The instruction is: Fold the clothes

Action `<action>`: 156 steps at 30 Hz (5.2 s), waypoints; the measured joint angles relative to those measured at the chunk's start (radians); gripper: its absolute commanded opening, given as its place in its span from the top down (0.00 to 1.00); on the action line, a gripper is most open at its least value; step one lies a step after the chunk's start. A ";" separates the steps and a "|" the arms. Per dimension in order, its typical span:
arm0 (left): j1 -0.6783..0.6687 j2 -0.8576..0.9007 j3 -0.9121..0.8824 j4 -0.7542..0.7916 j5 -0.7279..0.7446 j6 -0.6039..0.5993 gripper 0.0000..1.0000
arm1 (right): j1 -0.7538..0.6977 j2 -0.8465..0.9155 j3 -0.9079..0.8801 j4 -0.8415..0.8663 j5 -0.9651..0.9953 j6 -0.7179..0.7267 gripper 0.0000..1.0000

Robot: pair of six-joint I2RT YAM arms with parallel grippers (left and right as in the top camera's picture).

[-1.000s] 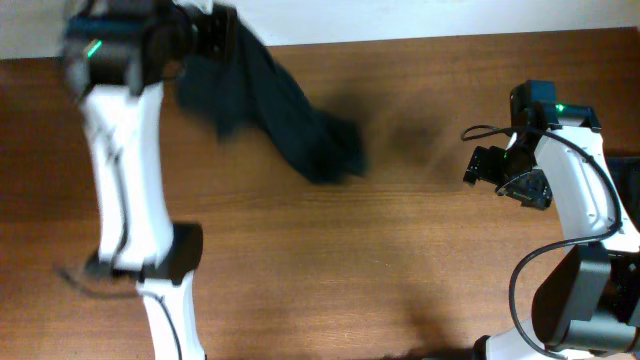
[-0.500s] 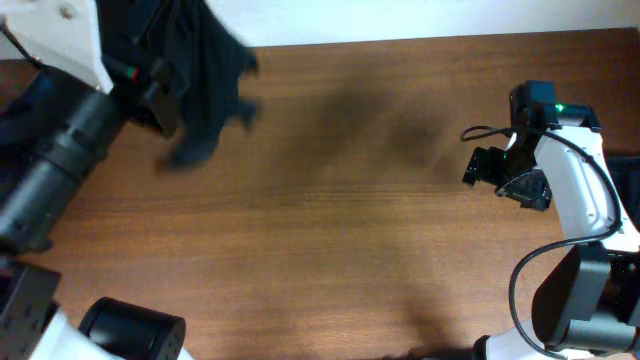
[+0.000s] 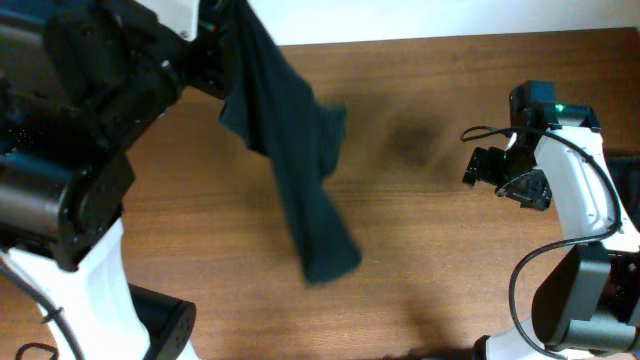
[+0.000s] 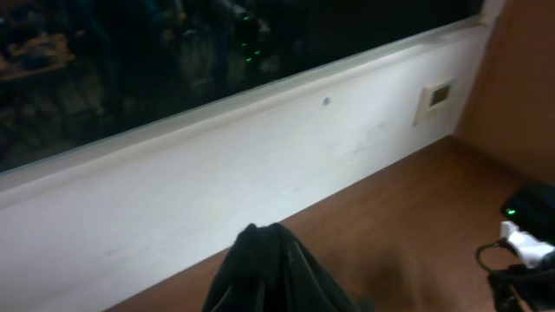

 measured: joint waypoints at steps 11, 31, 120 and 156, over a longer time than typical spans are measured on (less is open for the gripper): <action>-0.124 0.114 -0.232 0.222 0.010 -0.026 1.00 | -0.072 0.000 0.000 -0.005 -0.039 -0.017 0.01; -0.277 0.221 -0.260 0.544 0.052 -0.069 1.00 | -0.244 0.000 0.000 -0.026 -0.155 -0.055 0.01; -0.399 0.246 -0.168 0.395 -0.208 0.144 1.00 | -0.403 -0.005 0.001 -0.063 -0.684 -0.519 0.38; -0.259 0.065 -0.156 0.085 0.168 0.451 1.00 | -0.098 -0.170 0.035 0.007 -1.291 -1.201 0.01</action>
